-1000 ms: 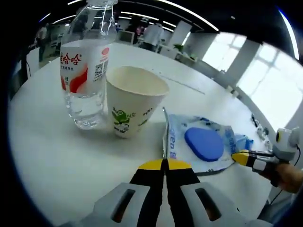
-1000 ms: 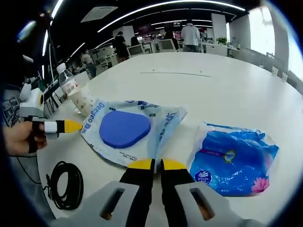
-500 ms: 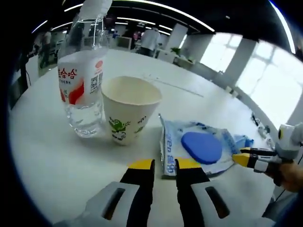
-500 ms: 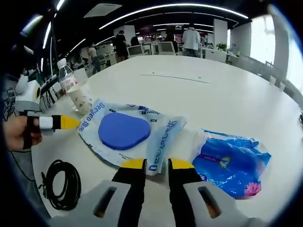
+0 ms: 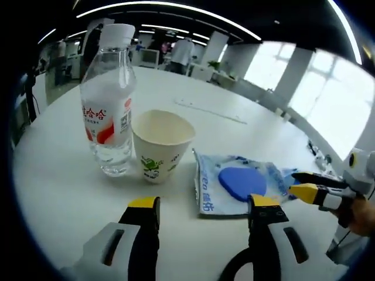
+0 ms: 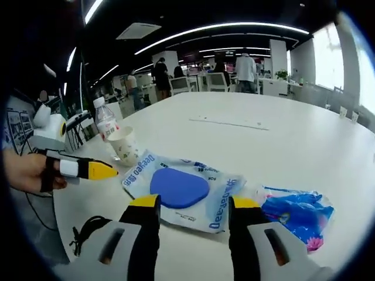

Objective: Arrange the tabletop items into an orderly group along one side of the table until the central work area is clear of visible clutter.

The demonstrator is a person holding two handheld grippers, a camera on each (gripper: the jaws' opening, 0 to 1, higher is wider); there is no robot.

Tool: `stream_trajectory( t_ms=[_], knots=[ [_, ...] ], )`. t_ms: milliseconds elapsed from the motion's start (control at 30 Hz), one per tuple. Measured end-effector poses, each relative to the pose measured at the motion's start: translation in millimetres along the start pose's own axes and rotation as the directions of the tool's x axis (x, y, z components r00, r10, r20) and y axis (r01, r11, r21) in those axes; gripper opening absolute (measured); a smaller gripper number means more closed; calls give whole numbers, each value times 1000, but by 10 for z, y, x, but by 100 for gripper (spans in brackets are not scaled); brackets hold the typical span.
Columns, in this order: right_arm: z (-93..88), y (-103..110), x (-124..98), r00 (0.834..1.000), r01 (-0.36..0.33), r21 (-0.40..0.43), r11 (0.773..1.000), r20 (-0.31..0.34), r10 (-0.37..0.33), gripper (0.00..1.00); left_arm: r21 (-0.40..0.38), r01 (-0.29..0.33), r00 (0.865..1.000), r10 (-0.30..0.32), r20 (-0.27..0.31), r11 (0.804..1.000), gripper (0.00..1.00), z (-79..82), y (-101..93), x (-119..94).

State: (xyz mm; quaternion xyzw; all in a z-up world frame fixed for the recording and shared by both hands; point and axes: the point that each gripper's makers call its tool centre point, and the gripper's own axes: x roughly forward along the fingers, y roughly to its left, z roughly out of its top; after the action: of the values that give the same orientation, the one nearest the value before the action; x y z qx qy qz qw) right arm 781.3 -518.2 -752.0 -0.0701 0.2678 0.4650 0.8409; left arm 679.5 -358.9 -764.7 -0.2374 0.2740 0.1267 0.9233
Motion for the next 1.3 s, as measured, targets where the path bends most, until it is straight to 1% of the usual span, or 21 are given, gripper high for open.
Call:
stream_trajectory(
  t_ms=[33, 100, 300, 433, 533, 933, 1200, 1300],
  knots=[
    [11, 20, -26, 1000, 1, 2, 1000, 1, -1, 47, -2, -11, 1000, 11, -4, 1000, 71, 9, 18, -22],
    [23, 39, -50, 1000, -8, 16, 1000, 3, 8, 49, 4, -21, 1000, 21, -13, 1000, 75, 16, 39, -58],
    [36, 63, -111, 1000, -18, 15, 1000, 0, 18, 50, -5, -28, 1000, 28, -2, 1000, 80, 94, 91, -148],
    [20, 64, -133, 1000, -19, 18, 1000, -9, 19, 49, -9, -27, 1000, 27, 3, 1000, 78, 130, 86, -213],
    [26, 65, -126, 1000, -22, 23, 1000, -7, 22, 48, -5, -37, 999, 37, 5, 999, 78, 144, 96, -257],
    [82, 82, -164, 1000, -29, 34, 999, 4, 29, 48, -24, -44, 999, 44, 7, 999, 76, 151, 97, -362],
    [90, 130, -190, 999, -45, 38, 998, 5, 45, 47, -12, -42, 999, 42, -7, 999, 74, 127, 105, -419],
    [62, 172, -192, 998, -55, 36, 998, 0, 55, 47, -10, -37, 999, 37, -21, 999, 73, 83, 108, -439]
  ],
)
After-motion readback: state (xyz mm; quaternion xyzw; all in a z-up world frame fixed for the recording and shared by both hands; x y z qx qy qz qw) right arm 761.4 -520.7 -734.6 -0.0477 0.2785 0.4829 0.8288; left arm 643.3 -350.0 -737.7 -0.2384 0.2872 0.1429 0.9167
